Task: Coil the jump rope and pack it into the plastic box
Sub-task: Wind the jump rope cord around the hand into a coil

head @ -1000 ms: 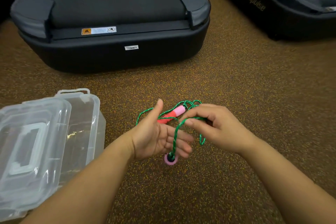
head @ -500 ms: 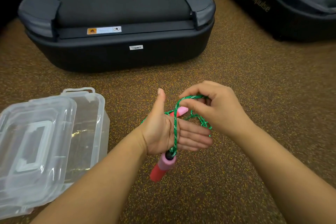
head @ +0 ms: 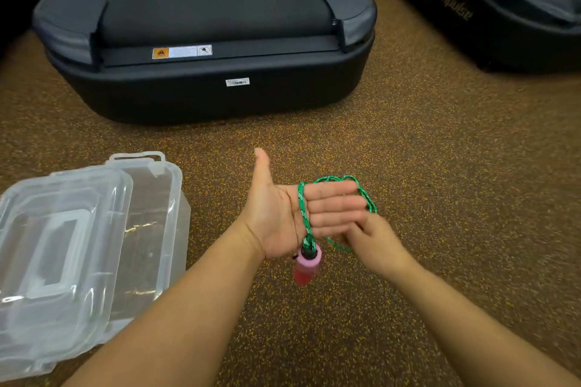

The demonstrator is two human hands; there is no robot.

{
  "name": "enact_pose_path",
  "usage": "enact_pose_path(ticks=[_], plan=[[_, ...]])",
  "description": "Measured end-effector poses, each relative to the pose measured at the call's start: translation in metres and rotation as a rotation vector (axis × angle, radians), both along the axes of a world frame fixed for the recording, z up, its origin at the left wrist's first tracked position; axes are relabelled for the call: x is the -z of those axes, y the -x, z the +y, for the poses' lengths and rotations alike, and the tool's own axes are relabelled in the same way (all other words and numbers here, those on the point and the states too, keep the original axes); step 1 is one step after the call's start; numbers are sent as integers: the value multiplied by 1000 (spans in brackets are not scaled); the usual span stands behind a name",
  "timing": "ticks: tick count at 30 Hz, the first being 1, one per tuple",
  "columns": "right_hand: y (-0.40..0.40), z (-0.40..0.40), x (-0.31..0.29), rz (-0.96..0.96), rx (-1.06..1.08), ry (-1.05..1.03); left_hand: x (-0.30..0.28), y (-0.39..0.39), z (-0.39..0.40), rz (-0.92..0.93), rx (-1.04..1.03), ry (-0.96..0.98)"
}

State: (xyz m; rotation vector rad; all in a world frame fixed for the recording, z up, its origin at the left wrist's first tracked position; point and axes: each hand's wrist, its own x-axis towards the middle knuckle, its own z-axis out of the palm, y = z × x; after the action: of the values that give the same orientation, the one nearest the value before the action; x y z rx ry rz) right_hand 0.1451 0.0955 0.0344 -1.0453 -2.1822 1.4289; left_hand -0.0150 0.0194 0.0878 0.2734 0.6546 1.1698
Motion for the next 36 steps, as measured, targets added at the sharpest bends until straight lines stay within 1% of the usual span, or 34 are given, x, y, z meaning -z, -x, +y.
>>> enact_pose_path(ticks=[2,4,7,10,14,20,24,27,30,34,36], plan=[[-8,-7,12,-140,-63,-98,3,2,0,11,-105,23],[-16,-13,18,-226,-143,-114,6,4,-2,30,-174,41],[-22,-20,15,-296,-195,-167,9,5,-4,59,-254,64],[-19,-25,2,-326,-274,-316,9,4,-3,83,-334,67],[-9,-34,-16,-283,-368,-470,9,7,-1,99,-388,72],[1,-39,-35,-166,-385,-561,10,9,-3,139,-384,96],[4,-39,-49,-103,-401,-602,10,10,-5,215,-344,119],[7,-35,-64,-71,-421,-569,10,10,-5,282,-309,150],[9,-26,-80,-41,-444,-490,9,9,-4,289,-279,157],[17,-10,-96,-7,-433,-390,5,6,-3,335,-192,150],[25,0,-103,-1,-417,-393,2,2,-3,350,-137,136]])
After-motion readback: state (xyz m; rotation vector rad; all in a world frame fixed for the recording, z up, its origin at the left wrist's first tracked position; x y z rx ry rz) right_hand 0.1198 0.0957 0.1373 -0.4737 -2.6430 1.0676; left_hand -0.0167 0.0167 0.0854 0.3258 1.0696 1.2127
